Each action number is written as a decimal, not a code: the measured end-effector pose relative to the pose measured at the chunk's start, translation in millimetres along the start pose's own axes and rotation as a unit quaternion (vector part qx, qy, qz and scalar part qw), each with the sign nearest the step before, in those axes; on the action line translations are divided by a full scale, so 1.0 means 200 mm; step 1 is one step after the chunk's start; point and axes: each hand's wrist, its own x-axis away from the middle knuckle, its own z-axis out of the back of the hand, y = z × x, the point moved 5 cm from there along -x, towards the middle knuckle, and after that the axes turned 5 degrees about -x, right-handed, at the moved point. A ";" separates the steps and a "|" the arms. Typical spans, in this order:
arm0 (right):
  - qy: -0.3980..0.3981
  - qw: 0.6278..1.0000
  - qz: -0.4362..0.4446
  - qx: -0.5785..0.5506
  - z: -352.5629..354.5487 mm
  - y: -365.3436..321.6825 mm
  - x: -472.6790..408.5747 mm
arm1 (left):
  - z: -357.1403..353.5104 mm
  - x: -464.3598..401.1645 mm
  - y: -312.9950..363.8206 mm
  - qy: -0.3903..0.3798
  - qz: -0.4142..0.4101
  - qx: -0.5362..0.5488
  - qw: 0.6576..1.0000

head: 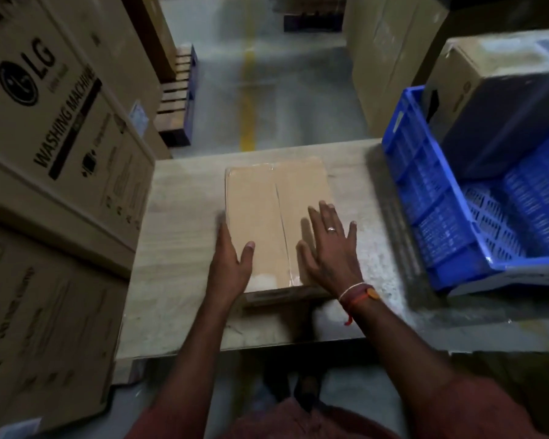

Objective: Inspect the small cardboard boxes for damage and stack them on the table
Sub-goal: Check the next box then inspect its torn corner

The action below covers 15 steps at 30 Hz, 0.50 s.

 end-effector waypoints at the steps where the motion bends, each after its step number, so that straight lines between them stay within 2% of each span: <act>1: -0.005 1.000 0.014 0.010 -0.01 -0.02 -0.01 | -0.01 0.00 0.03 0.014 -0.008 -0.037 0.999; 4: -0.018 0.997 0.029 0.066 -0.07 -0.04 0.00 | -0.03 0.02 0.10 0.041 -0.034 -0.117 0.992; 9: 0.013 0.992 0.033 0.120 -0.09 -0.03 0.03 | -0.03 0.03 0.09 0.054 -0.085 -0.129 0.987; 15: 0.020 0.993 -0.001 0.113 -0.08 -0.03 0.12 | -0.04 0.05 0.12 0.026 -0.094 -0.229 0.969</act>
